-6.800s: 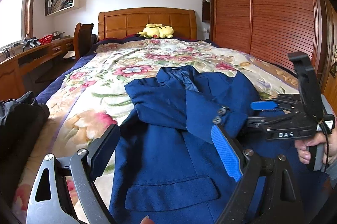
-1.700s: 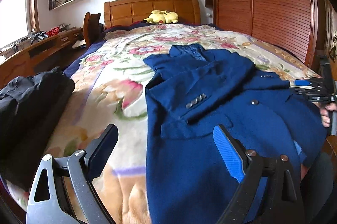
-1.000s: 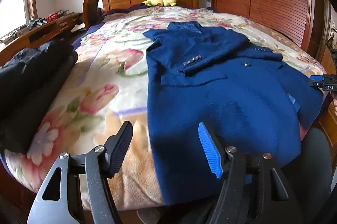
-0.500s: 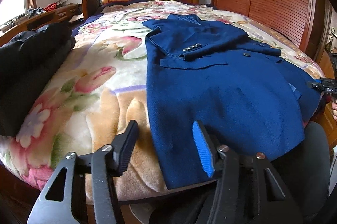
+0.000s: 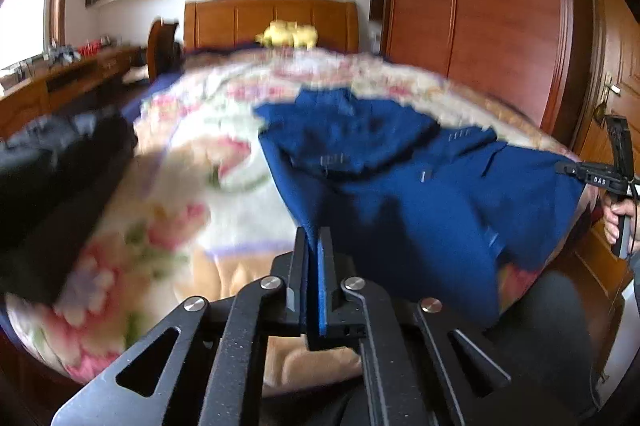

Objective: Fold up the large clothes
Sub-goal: 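Lift the hem with both grippers and fold it onto the collar, release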

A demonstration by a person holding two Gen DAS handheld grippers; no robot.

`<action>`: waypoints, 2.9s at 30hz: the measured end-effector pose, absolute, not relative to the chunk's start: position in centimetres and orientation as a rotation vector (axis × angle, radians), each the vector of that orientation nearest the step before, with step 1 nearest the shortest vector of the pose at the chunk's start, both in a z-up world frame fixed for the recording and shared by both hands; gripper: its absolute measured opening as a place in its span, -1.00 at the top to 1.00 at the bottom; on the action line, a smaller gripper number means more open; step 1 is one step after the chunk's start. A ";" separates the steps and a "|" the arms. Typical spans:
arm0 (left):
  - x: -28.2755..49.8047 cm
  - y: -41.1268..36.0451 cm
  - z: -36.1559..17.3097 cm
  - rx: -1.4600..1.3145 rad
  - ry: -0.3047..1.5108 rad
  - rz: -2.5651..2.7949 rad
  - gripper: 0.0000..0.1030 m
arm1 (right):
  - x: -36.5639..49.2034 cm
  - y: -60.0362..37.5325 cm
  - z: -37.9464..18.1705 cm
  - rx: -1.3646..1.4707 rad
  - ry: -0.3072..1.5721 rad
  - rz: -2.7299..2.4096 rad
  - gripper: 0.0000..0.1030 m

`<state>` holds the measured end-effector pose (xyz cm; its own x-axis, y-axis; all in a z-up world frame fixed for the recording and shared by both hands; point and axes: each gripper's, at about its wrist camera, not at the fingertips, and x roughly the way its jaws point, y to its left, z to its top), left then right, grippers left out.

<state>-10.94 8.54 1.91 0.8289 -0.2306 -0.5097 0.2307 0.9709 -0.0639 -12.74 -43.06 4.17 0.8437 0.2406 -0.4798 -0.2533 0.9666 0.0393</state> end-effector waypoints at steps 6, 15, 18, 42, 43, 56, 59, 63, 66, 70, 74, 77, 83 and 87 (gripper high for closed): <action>-12.2 8.0 6.3 0.009 0.434 -0.257 0.94 | -15.1 -43.2 8.2 -0.036 0.396 0.269 0.91; -13.9 7.6 12.1 0.010 0.289 -0.288 0.94 | -18.2 -44.1 13.1 -0.058 0.282 0.288 0.91; -14.5 7.2 14.4 0.022 0.233 -0.293 0.94 | -19.6 -44.8 14.8 -0.065 0.229 0.287 0.91; -2.0 8.8 13.8 0.025 0.312 -0.138 0.94 | -7.1 -44.3 14.2 -0.100 0.330 0.138 0.91; -0.7 9.0 13.0 0.022 0.332 -0.130 0.94 | -5.7 -44.3 13.7 -0.098 0.345 0.137 0.91; 14.0 8.6 7.7 0.017 0.459 -0.049 0.94 | 12.5 -43.2 11.9 -0.105 0.463 0.122 0.91; 17.0 8.5 7.2 0.020 0.466 -0.036 0.94 | 15.0 -43.3 11.5 -0.094 0.464 0.104 0.91; 20.6 8.2 6.4 0.018 0.483 -0.026 0.94 | 19.0 -43.4 10.4 -0.093 0.486 0.046 0.91; 22.4 7.9 5.2 0.015 0.511 -0.032 0.94 | 21.2 -42.9 9.1 -0.100 0.530 0.010 0.91; 22.3 7.4 3.4 0.012 0.548 -0.058 0.94 | 22.6 -41.9 7.7 -0.114 0.585 0.021 0.91; 21.3 7.1 3.0 0.046 0.588 -0.066 0.81 | 22.7 -41.5 7.7 -0.109 0.603 0.019 0.68; 20.1 7.2 3.5 0.029 0.586 -0.090 0.27 | 21.9 -41.9 8.5 -0.086 0.602 0.029 -0.04; 15.6 6.9 5.0 -0.011 0.536 -0.169 -0.57 | 18.4 -41.2 11.0 -0.101 0.524 0.059 -0.32; 12.6 5.8 5.0 -0.023 0.517 -0.200 -0.57 | 16.0 -38.5 11.4 -0.158 0.514 0.139 -0.32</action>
<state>12.56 5.76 5.03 0.8503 -0.1951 -0.4888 0.1838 0.9804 -0.0717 15.97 -38.48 11.38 0.8620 0.0921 -0.4985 -0.1713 0.9784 -0.1154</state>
